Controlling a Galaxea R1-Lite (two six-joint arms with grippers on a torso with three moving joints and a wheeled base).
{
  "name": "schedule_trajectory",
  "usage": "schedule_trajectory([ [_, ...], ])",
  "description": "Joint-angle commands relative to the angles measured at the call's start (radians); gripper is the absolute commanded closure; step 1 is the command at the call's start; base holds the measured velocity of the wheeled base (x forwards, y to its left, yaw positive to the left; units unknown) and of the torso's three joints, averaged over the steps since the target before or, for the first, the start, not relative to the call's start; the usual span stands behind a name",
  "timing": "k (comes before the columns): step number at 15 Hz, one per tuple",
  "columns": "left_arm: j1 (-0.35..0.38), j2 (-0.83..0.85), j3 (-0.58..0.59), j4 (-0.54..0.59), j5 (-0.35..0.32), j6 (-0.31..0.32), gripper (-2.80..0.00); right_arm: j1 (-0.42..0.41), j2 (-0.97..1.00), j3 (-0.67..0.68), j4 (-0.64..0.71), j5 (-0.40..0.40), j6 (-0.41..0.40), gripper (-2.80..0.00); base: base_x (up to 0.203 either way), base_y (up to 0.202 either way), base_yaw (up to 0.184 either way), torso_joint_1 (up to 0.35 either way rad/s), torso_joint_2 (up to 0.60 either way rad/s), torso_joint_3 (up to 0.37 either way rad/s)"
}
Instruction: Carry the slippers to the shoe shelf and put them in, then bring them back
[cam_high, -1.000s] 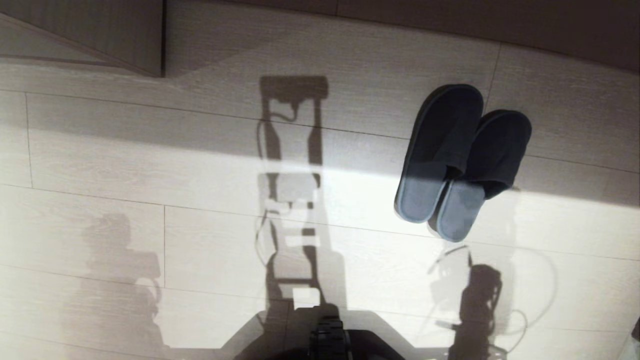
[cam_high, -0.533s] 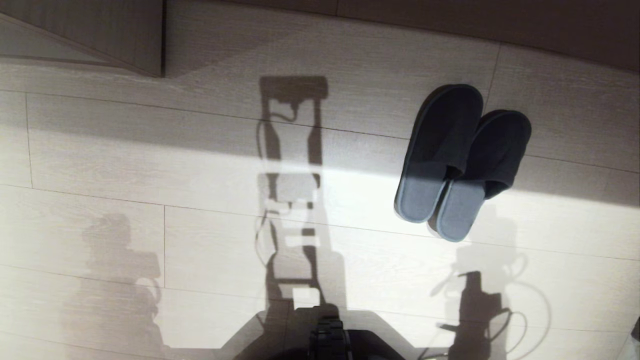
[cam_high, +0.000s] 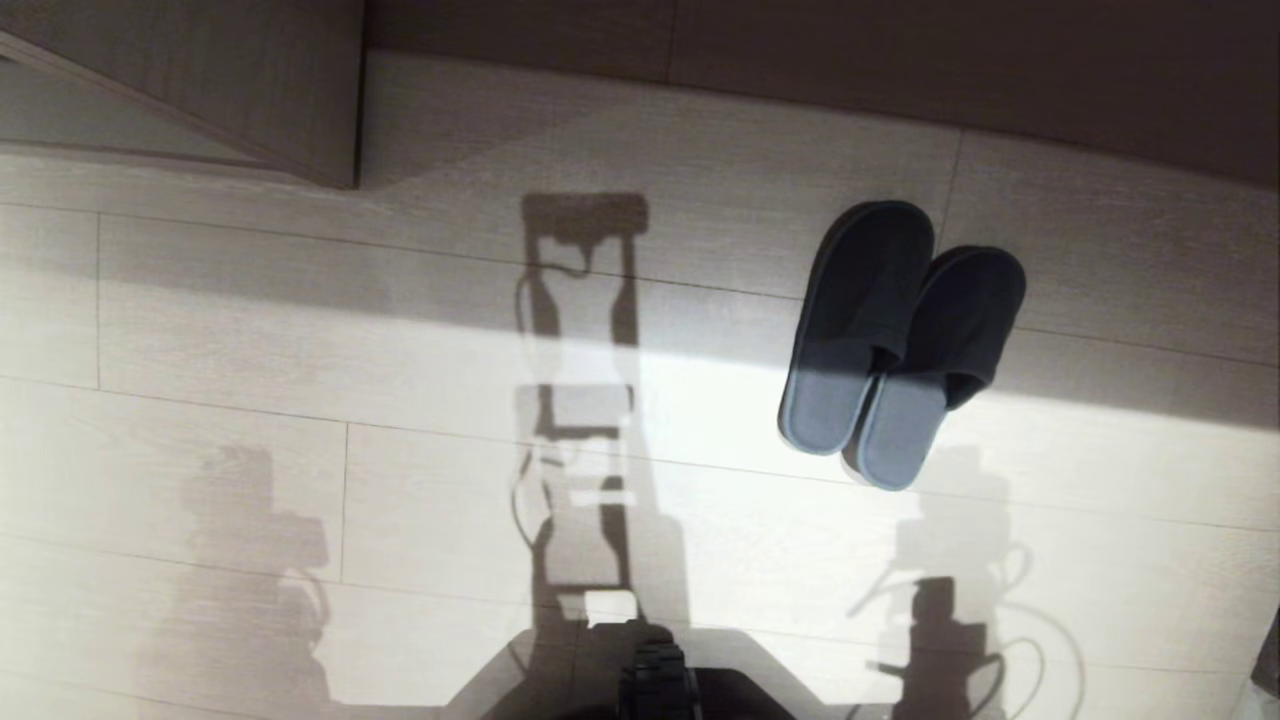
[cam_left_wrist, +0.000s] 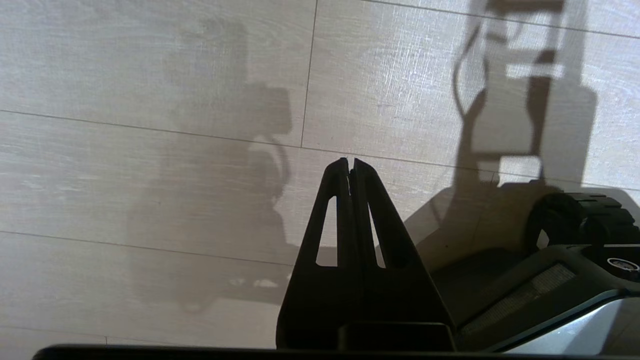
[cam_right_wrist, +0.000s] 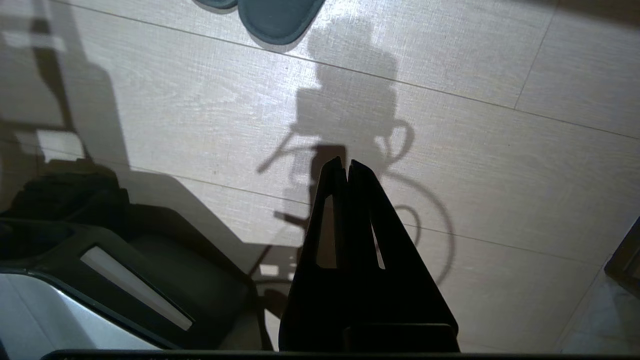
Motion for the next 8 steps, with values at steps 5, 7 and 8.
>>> schedule_trajectory([
  [5, 0.000, 0.000, 0.002, 0.000, 0.001, 0.000, 0.00, 0.000, 0.002, 0.002, -0.001, 0.000, 0.001, 0.00, 0.000, 0.000, 0.000, 0.003, 0.00, 0.203],
  [7, 0.000, 0.000, 0.002, 0.000, 0.001, 0.000, 0.00, 0.000, 0.002, 0.002, -0.001, 0.000, 0.001, 0.00, 0.000, 0.000, 0.000, 0.000, 0.00, 0.199],
  [8, 0.000, 0.000, 0.002, 0.000, 0.001, 0.000, 0.00, 0.000, 0.002, 0.002, -0.001, 0.000, 0.001, 0.00, 0.000, 0.000, 0.000, -0.001, 0.00, 0.212],
])
